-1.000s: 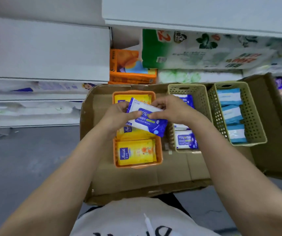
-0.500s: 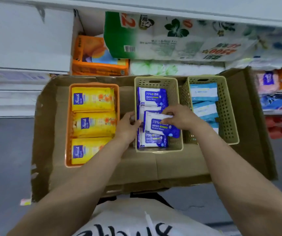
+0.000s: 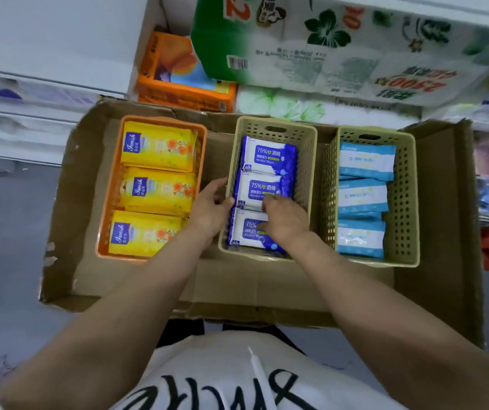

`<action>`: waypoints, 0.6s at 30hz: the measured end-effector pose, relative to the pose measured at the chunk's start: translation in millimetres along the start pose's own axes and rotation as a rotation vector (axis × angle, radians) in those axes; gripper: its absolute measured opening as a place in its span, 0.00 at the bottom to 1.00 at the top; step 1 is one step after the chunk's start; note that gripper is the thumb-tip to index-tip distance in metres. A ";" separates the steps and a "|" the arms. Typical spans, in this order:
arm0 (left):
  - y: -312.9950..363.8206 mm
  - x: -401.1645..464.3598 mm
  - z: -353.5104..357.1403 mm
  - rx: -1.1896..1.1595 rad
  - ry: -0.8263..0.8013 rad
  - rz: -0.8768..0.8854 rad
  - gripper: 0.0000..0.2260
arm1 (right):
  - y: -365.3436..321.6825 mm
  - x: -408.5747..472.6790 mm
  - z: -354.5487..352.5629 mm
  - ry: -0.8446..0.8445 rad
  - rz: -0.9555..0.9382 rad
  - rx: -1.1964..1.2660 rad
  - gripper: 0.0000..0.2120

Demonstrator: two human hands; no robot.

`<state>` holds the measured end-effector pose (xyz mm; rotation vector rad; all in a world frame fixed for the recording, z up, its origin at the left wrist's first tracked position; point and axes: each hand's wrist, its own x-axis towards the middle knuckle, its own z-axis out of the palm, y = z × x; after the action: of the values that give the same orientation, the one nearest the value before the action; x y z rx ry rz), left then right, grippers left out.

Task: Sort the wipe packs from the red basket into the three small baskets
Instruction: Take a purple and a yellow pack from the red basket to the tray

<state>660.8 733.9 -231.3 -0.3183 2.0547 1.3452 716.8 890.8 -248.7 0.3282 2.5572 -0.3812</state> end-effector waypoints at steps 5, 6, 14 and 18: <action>-0.9 -0.4 1.9 0.006 0.025 -0.004 0.20 | -0.5 -0.9 5.8 0.058 -0.026 -0.040 0.22; -0.8 -0.8 2.6 0.019 0.035 0.000 0.20 | -0.3 -0.9 5.5 0.062 -0.035 -0.048 0.22; 23.2 -19.0 -14.0 0.263 0.147 0.110 0.22 | 2.0 1.3 -34.2 -0.055 -0.043 -0.001 0.14; 52.9 -37.5 -58.1 0.359 0.168 0.246 0.23 | -8.5 -3.1 -87.4 0.034 0.000 0.034 0.17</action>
<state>638.9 700.5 -153.9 -0.0198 2.4904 1.0825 676.0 911.4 -173.6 0.3500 2.5861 -0.4225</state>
